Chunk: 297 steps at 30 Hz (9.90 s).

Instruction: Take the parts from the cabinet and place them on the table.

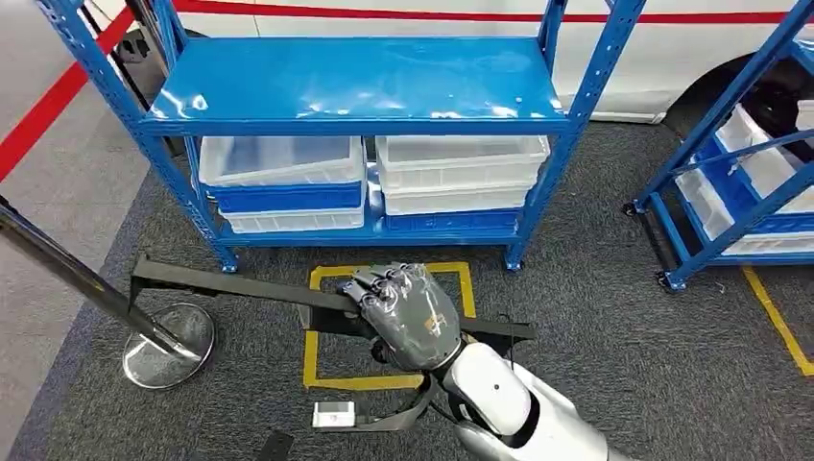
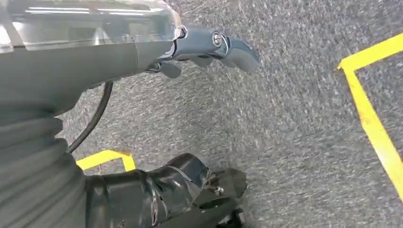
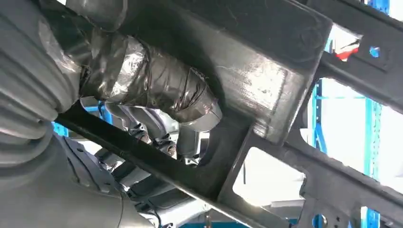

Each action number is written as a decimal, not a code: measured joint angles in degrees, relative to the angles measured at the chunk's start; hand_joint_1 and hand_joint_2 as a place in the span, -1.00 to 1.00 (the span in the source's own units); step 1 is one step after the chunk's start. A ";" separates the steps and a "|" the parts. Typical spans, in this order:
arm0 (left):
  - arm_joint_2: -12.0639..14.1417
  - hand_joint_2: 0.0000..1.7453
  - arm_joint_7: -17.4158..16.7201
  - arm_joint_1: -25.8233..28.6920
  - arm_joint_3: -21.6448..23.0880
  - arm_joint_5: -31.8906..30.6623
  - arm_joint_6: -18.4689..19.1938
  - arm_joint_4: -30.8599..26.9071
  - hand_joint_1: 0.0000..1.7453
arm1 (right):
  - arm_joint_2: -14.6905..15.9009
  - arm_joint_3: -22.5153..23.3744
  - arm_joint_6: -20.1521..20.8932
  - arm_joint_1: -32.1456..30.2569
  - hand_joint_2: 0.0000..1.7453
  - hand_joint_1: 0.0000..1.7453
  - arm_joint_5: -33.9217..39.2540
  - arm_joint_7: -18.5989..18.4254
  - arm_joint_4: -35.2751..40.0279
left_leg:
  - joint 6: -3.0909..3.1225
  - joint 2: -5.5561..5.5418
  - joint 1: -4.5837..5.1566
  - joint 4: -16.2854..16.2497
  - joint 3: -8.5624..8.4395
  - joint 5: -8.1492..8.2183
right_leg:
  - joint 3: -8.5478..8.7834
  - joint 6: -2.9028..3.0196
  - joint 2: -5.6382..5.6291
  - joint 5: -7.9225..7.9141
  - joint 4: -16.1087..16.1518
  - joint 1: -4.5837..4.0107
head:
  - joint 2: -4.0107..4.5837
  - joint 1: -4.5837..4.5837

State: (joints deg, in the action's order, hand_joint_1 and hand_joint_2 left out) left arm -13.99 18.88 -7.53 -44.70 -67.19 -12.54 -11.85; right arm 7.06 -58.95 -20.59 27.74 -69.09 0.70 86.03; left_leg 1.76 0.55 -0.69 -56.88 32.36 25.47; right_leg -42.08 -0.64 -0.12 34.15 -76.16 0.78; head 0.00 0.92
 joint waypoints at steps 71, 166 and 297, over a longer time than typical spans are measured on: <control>0.59 1.00 0.83 1.90 -0.02 0.13 -2.49 0.00 -1.00 | -3.98 11.67 -18.77 -20.22 1.00 1.00 12.02 14.29 3.87 | -2.31 6.12 0.46 -0.50 -1.83 2.40 | 7.49 2.01 2.11 -7.40 16.32 -0.31 | 0.00 0.24; 1.16 1.00 1.70 3.19 -0.37 0.02 -3.63 0.02 -1.00 | -12.13 26.53 -19.43 -33.46 1.00 1.00 18.56 28.76 7.76 | -2.04 0.01 0.47 -8.70 0.51 9.78 | 8.23 3.09 0.54 -7.48 17.82 -0.94 | 0.00 1.14; 2.29 1.00 7.30 3.99 -3.50 -0.02 3.12 0.15 -1.00 | -14.95 31.67 -19.41 -37.56 1.00 1.00 20.59 31.76 6.23 | -1.18 -1.08 0.22 -3.09 0.82 3.03 | 8.73 1.16 -3.40 -6.10 15.97 -0.99 | 0.00 1.70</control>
State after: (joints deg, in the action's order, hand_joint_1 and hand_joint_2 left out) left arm -11.69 26.19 -3.54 -48.19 -67.21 -9.42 -11.69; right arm -7.89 -27.28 -40.00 -9.81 -48.50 32.46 92.26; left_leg 0.58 -0.53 -0.47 -59.97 33.18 28.50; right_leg -33.35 0.52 -3.51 28.05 -60.19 -0.22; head 0.00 2.62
